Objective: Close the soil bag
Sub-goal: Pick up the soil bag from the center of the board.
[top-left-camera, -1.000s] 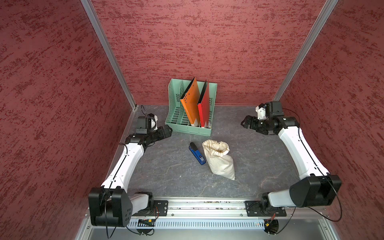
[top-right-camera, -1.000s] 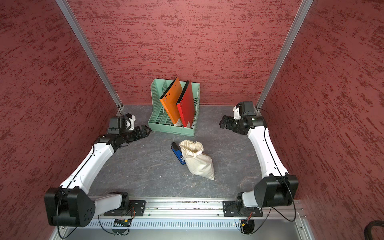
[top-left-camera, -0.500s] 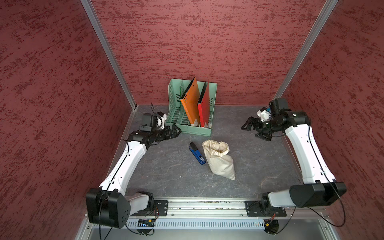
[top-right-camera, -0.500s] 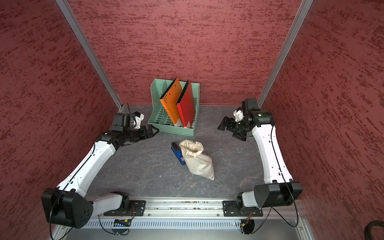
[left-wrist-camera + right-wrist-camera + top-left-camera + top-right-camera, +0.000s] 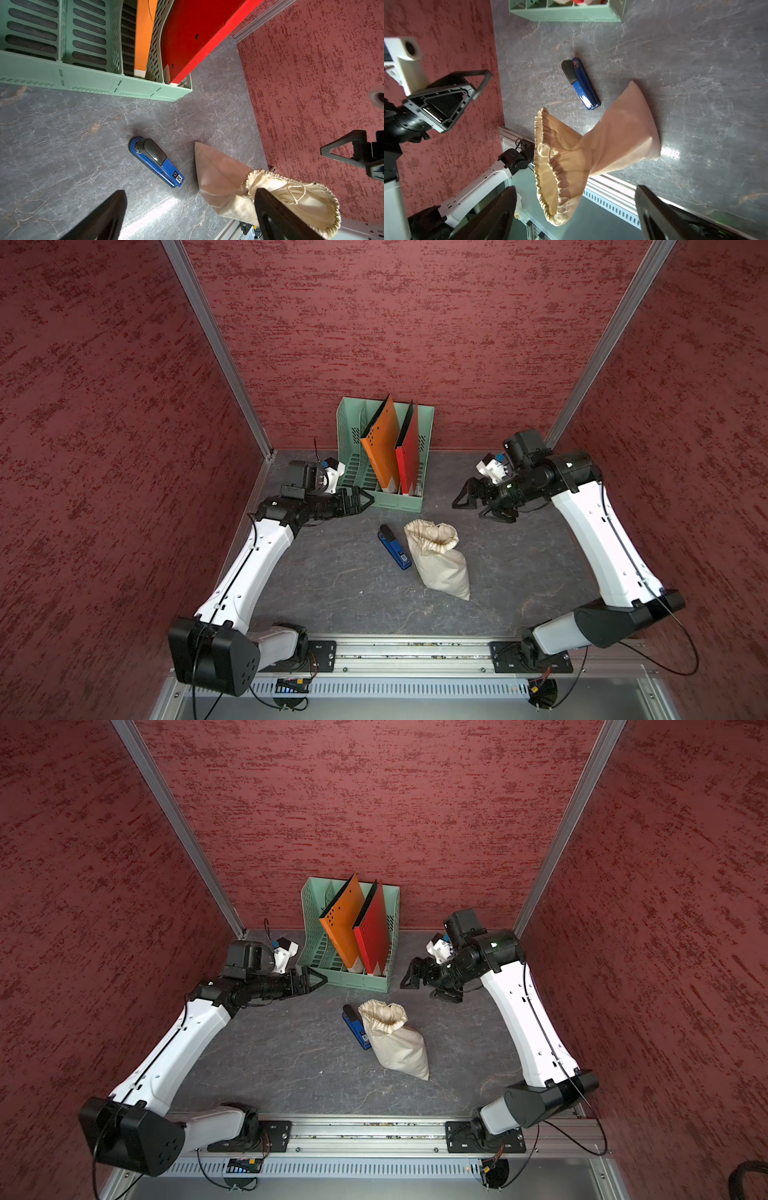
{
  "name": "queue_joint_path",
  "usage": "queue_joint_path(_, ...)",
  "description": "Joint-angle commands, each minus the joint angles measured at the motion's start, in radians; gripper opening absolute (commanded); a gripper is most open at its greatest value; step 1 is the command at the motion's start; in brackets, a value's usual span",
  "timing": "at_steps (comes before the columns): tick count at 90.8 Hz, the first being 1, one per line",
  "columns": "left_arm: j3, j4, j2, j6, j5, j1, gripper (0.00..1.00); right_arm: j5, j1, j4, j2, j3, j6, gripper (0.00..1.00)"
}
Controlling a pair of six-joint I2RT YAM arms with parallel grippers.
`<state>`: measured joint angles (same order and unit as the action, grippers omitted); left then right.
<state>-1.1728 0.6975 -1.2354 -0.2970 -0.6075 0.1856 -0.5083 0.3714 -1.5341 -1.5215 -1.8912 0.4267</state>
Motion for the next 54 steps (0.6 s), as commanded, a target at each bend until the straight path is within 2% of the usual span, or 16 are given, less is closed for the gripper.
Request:
queue_joint_path(1,0.010,0.006,0.024,0.028,-0.030,0.006,1.00,0.042,0.055,-0.058,-0.026,-0.046,0.017,0.92)
queue_joint_path(20,0.019,0.004,0.046,0.029,-0.031,0.021,1.00,0.082,0.129,-0.110,-0.071,-0.082,0.012,0.86)
queue_joint_path(54,0.042,-0.015,0.065,0.012,-0.023,0.035,1.00,0.094,0.161,-0.089,-0.052,-0.008,0.015,0.70)
